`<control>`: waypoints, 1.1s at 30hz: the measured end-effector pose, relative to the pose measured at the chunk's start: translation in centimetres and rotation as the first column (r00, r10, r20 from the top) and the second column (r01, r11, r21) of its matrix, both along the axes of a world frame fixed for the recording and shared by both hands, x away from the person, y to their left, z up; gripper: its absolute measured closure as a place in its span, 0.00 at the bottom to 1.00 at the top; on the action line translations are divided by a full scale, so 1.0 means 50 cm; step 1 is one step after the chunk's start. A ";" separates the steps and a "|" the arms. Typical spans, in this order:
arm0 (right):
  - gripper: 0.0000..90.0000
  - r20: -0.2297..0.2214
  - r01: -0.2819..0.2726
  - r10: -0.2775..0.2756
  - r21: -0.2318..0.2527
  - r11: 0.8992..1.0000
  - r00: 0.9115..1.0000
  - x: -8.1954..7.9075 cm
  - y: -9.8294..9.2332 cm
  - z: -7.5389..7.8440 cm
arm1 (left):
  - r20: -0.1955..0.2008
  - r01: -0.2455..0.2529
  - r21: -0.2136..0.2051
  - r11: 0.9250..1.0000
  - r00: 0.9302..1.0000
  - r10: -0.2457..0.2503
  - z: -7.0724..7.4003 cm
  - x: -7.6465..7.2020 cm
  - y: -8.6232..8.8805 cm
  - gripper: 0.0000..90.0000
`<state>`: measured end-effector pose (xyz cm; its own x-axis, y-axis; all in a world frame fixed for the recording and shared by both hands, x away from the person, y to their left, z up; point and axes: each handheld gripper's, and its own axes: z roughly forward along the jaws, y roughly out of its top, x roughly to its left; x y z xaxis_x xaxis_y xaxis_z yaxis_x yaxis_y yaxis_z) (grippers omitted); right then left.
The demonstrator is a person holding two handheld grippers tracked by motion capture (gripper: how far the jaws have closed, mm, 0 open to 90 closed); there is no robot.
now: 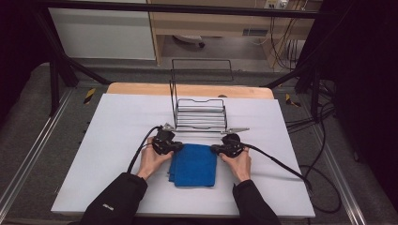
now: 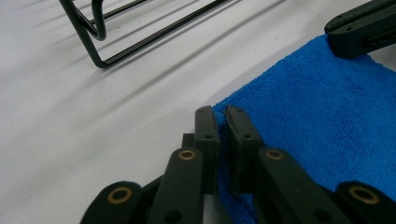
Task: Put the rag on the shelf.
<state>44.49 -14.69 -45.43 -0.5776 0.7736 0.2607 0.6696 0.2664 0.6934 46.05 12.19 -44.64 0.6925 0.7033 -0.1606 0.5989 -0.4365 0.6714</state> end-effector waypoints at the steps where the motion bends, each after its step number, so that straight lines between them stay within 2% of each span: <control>1: 0.95 -0.005 0.002 -0.002 0.002 1.000 1.000 0.000 0.000 0.001 | 0.000 0.000 -0.001 1.000 1.000 0.000 0.000 0.000 0.000 0.94; 8: 0.96 -0.003 0.014 -0.014 0.006 1.000 1.000 -0.002 -0.002 0.004 | -0.019 -0.008 -0.018 1.000 1.000 0.008 0.005 0.001 0.006 0.95; 11: 0.96 0.007 0.019 -0.019 0.015 1.000 1.000 -0.005 -0.003 0.010 | -0.012 -0.013 -0.031 0.999 1.000 0.012 0.011 -0.002 0.008 0.95; 22: 0.96 0.089 0.023 -0.028 0.064 0.998 0.996 -0.027 -0.010 0.042 | 0.073 -0.006 -0.081 0.997 0.997 0.012 0.049 -0.032 0.019 0.95; 28: 0.96 0.122 0.017 -0.027 0.086 0.996 0.992 -0.042 -0.016 0.059 | 0.118 0.004 -0.113 0.994 0.993 0.010 0.067 -0.052 0.024 0.95; 33: 0.96 0.166 0.016 -0.031 0.095 0.995 0.986 -0.053 -0.020 0.075 | 0.153 0.007 -0.130 0.992 0.988 0.013 0.086 -0.068 0.024 0.95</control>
<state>41.86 -15.68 -41.67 -0.6010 0.7644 0.2336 0.5478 0.1811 0.8167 42.64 13.39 -40.35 0.7142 0.6854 -0.1422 0.4854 -0.3385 0.8061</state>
